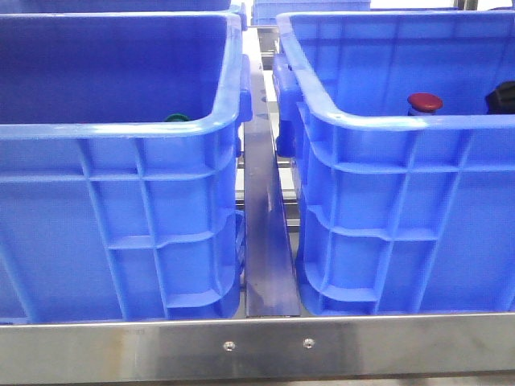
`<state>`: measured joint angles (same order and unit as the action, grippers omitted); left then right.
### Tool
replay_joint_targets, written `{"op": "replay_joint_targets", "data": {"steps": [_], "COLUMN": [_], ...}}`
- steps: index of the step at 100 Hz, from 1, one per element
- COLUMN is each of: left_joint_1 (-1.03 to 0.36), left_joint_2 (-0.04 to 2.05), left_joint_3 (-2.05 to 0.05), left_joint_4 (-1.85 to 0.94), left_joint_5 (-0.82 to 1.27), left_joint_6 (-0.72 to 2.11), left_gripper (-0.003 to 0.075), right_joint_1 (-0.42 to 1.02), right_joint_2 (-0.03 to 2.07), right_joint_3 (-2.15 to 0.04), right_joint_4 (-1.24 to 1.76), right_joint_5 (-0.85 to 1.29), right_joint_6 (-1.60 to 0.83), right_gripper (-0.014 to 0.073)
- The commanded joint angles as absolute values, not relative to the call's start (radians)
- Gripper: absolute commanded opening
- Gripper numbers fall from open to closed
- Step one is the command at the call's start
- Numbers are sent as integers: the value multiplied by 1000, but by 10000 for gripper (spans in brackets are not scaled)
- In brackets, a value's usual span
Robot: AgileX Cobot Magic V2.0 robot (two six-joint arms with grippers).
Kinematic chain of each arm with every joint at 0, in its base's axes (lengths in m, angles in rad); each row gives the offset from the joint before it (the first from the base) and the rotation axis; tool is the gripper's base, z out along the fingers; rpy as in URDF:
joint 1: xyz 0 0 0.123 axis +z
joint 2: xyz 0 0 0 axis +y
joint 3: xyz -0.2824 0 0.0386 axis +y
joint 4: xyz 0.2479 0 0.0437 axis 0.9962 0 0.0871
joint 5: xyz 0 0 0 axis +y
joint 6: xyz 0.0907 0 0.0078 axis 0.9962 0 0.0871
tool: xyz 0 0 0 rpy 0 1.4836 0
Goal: Pick red and yellow buttons and place in box
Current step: 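Open the right gripper to set the yellow button beside the red one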
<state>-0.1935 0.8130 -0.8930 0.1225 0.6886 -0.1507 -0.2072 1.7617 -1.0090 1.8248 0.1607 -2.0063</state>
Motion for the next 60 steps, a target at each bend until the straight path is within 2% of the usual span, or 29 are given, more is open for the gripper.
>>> {"op": "replay_joint_targets", "data": {"steps": [1,29,60], "left_joint_1": [-189,-189,-189], "left_joint_2": [805,805,805], "left_joint_3": [-917,-917,-917], "left_joint_4": [121,121,115], "left_joint_5": [616,616,614], "left_joint_6": [-162,-162,-162], "left_gripper": [-20,-20,-20], "right_joint_1": [-213,-213,-186], "right_joint_2": [1672,1510,1217], "right_joint_3": [-1033,-1010,-871], "right_joint_4": [1898,1898,1898], "right_joint_5": [181,186,163], "right_joint_6": [-1997,-1913,-1854], "right_gripper": [583,583,581]}}
